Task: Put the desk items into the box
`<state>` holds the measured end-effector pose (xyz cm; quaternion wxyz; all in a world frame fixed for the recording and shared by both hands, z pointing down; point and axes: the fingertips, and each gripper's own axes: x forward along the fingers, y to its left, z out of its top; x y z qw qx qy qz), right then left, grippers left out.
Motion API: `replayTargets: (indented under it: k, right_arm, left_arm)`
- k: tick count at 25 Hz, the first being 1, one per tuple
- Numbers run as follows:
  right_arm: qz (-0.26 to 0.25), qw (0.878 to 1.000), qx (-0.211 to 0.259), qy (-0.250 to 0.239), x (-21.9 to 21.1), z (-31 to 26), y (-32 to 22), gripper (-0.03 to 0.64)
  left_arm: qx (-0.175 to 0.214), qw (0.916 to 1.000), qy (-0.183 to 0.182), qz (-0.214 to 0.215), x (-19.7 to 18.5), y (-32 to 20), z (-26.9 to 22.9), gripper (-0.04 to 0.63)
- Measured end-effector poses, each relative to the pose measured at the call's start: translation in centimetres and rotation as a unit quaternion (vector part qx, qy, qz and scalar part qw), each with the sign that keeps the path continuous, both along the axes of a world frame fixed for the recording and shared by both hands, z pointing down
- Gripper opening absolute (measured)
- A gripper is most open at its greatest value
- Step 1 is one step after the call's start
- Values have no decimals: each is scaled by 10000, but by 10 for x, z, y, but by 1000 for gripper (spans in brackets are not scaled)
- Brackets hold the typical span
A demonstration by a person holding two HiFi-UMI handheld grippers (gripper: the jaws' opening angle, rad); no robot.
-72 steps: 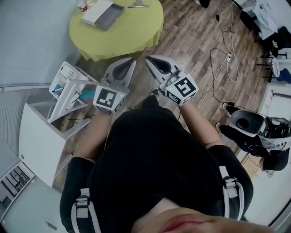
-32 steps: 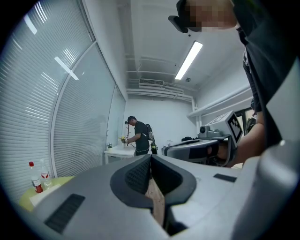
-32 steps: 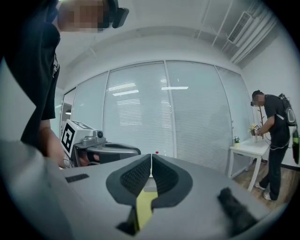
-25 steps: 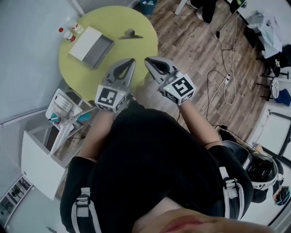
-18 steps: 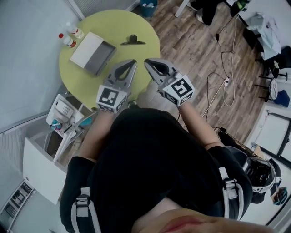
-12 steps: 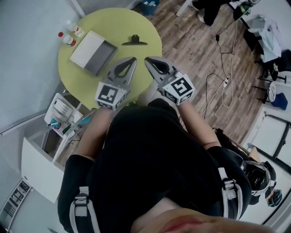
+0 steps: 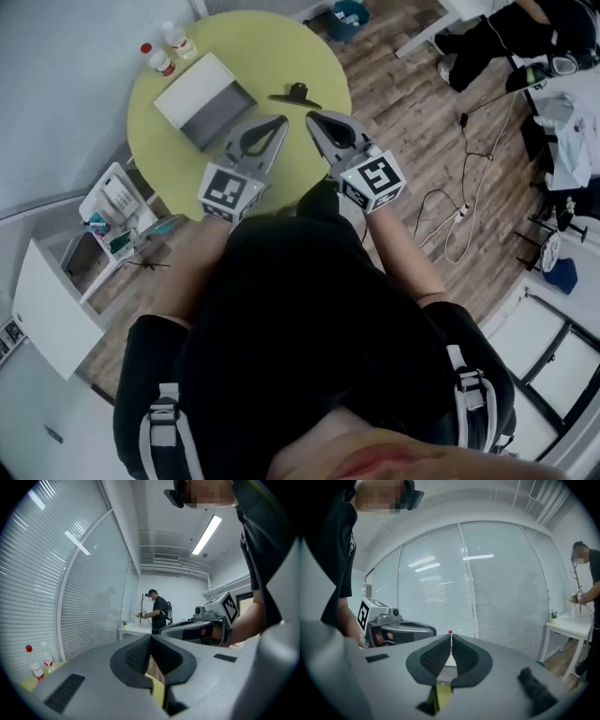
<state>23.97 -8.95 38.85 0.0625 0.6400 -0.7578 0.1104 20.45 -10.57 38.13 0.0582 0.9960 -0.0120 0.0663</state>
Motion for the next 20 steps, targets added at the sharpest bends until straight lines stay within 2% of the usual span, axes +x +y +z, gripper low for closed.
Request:
replayTargets:
  k: [8, 13, 20]
  right_arm:
    - [-1037, 9944, -222, -47, 56, 23, -38, 18]
    - [-1504, 9878, -395, -53, 93, 52, -56, 18]
    - [-2146, 9719, -964, -39, 119, 120, -71, 18]
  left_arm:
    - [-63, 9943, -130, -1060, 47, -34, 15, 12]
    - [-119, 9862, -186, -1638, 77, -49, 37, 12]
    - [-164, 9729, -406, -2270, 101, -58, 84, 12]
